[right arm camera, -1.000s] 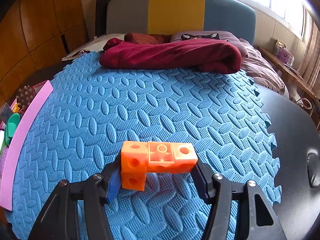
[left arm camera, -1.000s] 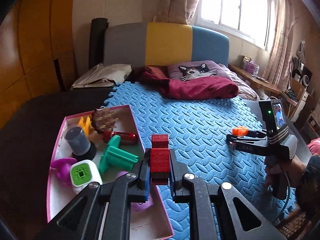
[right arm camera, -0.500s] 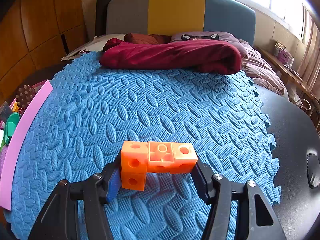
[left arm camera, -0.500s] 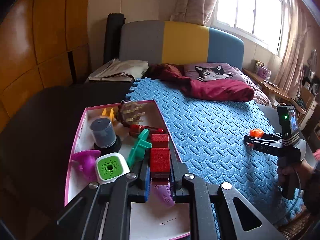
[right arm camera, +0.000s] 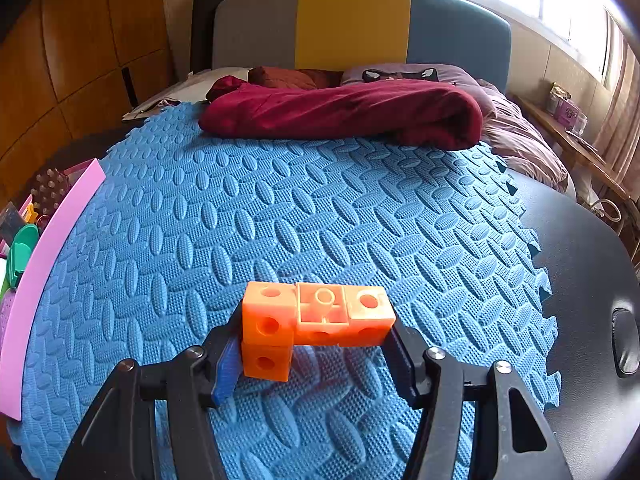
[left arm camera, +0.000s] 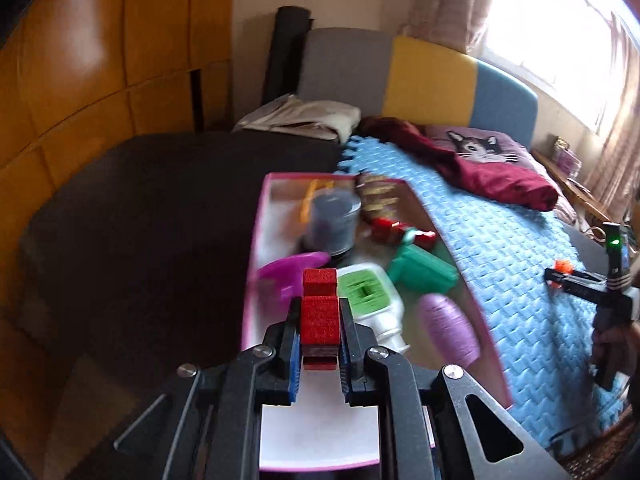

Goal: Organize rigid objects
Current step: 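Carry the red block into the tray and open the left gripper, then carry the orange cube chain into the tray and release it with the right gripper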

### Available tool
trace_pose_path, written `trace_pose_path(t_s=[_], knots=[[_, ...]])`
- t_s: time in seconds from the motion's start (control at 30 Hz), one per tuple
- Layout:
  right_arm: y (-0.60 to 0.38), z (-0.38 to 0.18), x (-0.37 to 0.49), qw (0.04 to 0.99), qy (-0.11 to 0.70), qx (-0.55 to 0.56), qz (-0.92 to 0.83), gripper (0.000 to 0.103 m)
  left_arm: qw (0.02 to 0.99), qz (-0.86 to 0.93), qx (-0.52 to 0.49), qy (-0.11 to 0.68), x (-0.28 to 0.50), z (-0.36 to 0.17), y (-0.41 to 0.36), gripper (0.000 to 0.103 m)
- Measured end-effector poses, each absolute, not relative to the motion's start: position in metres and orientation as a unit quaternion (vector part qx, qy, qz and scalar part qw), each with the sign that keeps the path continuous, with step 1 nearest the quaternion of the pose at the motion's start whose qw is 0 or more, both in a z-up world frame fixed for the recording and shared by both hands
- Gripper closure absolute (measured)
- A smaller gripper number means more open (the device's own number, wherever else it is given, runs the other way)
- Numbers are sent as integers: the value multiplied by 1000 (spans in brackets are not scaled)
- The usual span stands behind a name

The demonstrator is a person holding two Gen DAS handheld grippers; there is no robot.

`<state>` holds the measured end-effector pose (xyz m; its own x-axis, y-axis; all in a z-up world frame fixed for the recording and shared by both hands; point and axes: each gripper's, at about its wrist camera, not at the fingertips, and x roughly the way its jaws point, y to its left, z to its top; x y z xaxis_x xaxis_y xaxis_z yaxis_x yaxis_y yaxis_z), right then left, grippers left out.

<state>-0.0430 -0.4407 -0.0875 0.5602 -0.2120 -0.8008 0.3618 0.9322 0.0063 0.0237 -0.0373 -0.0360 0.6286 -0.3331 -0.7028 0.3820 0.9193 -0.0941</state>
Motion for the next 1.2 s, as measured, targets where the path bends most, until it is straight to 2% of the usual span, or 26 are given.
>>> trace_pose_path(t_s=[0.2,0.57,0.6,0.73,1.0,1.2], knots=[[-441,-87,-43,879,440,83,-164,42,886,-193,11,423,33,-58,-27,88],[-441,-87,-43,879,440,83,-163,42,878,-203,15,434,41,-76,-45,84],[-441,-87,-43,879,440,83,-164,42,878,-203,15,433,40,-75,-44,83],[-441,-87,-43,879,440,82,-164,42,885,-202,9,419,36,-67,-38,61],[-440,-87,-43,879,440,80,-164,42,905,-182,27,384,26,-43,-32,60],[-439,-86,-41,876,446,73,-170,42,914,-161,40,370,21,-36,-30,52]])
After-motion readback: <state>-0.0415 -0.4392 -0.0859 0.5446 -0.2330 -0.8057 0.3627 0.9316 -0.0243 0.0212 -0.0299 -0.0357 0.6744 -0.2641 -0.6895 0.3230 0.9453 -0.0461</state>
